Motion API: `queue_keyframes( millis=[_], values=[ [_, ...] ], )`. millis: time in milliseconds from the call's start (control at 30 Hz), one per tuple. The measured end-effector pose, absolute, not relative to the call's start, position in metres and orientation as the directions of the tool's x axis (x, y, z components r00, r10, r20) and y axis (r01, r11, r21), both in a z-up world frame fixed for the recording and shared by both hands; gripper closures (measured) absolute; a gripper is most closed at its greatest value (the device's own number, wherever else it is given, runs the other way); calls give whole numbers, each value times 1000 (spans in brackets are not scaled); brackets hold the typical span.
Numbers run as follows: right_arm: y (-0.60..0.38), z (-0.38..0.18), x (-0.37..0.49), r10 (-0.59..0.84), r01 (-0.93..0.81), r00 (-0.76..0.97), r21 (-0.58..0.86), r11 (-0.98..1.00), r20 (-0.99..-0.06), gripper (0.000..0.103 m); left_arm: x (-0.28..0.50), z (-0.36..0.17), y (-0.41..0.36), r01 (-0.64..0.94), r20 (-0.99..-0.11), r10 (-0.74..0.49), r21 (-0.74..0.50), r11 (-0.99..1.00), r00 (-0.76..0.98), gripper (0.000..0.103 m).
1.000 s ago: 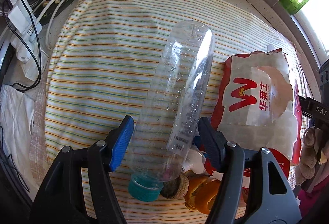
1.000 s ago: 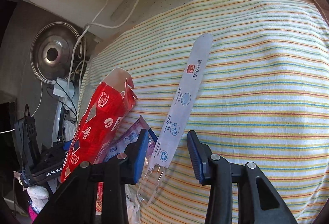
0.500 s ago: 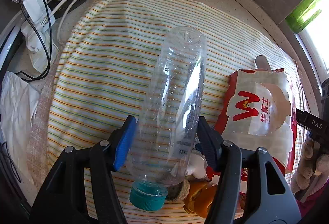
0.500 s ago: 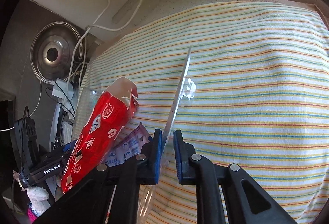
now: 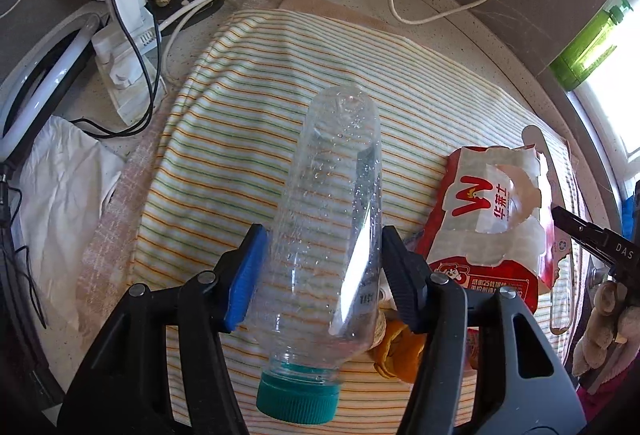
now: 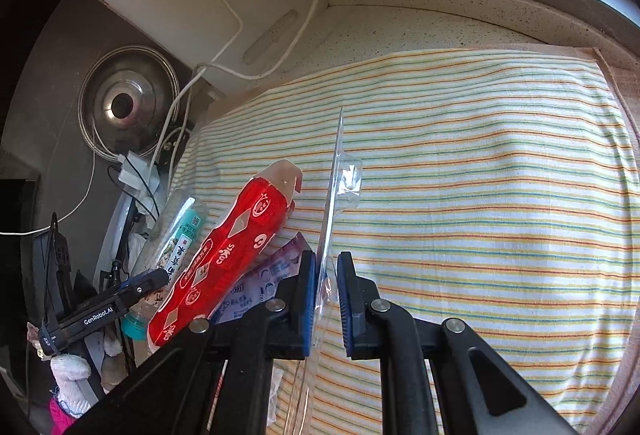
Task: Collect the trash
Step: 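Grasp the empty bottle with the left tool while the right tool grasps the clear strip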
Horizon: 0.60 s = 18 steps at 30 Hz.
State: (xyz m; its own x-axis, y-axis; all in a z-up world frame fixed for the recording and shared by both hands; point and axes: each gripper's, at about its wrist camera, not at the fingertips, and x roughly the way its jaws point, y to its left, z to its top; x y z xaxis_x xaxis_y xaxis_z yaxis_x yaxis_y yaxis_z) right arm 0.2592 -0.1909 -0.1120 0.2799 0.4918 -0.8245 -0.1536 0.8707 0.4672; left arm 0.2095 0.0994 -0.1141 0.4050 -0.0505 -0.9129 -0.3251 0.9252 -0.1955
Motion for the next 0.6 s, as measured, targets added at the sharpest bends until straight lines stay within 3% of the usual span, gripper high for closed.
queue_keyframes(
  millis=[600],
  values=[
    [-192, -72, 181, 496, -210, 325, 450, 868, -805, 94, 114, -93, 108, -332, -875, -53, -239, 912, 482, 47]
  ],
)
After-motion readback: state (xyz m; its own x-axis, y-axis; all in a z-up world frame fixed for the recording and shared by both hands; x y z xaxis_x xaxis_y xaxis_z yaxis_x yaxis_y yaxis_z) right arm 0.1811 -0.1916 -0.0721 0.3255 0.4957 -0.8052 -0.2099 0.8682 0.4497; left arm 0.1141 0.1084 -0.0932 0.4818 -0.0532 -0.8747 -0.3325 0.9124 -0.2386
